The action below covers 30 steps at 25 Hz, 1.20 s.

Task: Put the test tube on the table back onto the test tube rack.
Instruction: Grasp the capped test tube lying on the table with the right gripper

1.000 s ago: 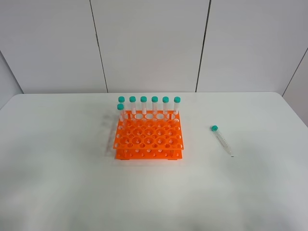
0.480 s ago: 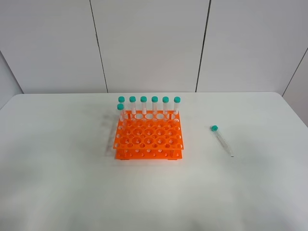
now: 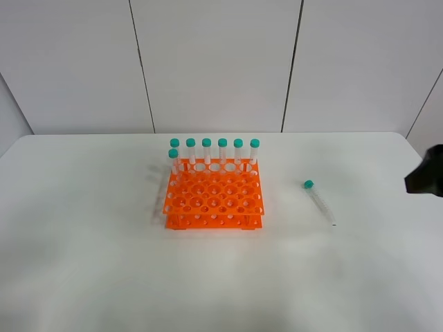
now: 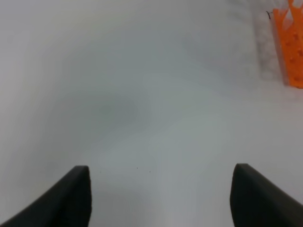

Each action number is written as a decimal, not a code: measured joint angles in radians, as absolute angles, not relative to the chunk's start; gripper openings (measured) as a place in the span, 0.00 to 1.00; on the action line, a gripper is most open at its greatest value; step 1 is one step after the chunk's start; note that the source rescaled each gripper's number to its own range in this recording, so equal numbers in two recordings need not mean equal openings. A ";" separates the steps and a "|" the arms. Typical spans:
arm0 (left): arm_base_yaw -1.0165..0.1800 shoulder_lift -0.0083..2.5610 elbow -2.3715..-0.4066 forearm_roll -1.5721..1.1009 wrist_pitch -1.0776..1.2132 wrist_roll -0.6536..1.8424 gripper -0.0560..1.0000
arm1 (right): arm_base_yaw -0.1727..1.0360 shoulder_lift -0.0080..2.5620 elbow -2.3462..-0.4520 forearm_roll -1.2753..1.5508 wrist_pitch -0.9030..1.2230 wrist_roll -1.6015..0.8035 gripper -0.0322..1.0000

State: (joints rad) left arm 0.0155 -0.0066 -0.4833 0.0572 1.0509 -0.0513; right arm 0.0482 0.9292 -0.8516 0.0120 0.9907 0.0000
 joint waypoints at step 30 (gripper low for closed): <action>0.016 -0.007 -0.483 0.057 1.051 -0.051 0.97 | 0.138 2.008 -1.322 0.024 0.780 -0.175 1.00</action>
